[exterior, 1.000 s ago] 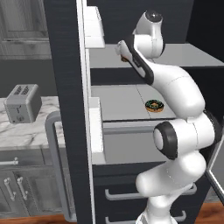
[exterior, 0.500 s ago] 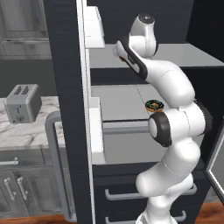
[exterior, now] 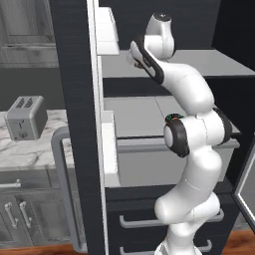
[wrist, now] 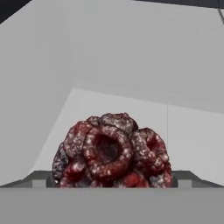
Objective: Take the cake and donut from the fridge and place them on the empty tray on the dining counter.
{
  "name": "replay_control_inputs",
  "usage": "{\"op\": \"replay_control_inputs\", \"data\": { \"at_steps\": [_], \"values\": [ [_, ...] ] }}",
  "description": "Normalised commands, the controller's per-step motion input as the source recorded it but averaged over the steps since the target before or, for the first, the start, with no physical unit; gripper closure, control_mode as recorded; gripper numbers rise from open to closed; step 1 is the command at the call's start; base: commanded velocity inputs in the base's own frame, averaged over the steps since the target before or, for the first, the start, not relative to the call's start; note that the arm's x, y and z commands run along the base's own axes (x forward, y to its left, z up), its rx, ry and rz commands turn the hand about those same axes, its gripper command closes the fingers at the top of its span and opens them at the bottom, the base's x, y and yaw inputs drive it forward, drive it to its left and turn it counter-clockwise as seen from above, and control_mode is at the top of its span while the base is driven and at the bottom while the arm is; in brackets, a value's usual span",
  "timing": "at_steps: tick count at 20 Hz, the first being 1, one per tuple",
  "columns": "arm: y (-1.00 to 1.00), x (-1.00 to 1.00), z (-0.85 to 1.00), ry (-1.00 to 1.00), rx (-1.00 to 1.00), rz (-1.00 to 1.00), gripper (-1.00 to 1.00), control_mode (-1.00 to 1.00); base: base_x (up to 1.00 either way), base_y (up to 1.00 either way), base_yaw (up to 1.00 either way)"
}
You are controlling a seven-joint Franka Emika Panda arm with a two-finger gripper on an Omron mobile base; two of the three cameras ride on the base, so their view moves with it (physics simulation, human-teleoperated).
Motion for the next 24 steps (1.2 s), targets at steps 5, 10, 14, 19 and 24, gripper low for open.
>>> {"op": "replay_control_inputs", "data": {
  "at_steps": [5, 10, 14, 19, 24],
  "values": [
    [0.04, 0.08, -0.39, 0.03, 0.00, 0.00, 1.00, -1.00, 0.00, 0.00, 0.00],
    [0.27, -0.31, -0.32, -0.20, -0.10, 0.08, 1.00, -1.00, 0.00, 0.00, 0.00],
    [0.15, -0.50, -0.29, -0.50, -0.12, 0.13, 1.00, -1.00, 0.00, 0.00, 0.00],
    [-0.20, -0.74, 0.07, -0.21, 0.03, 0.06, 1.00, -1.00, 0.00, 0.00, 0.00],
    [-0.05, -1.00, 0.71, 0.00, 0.11, 0.00, 1.00, -1.00, 0.00, 0.00, 0.00]
  ]
}}
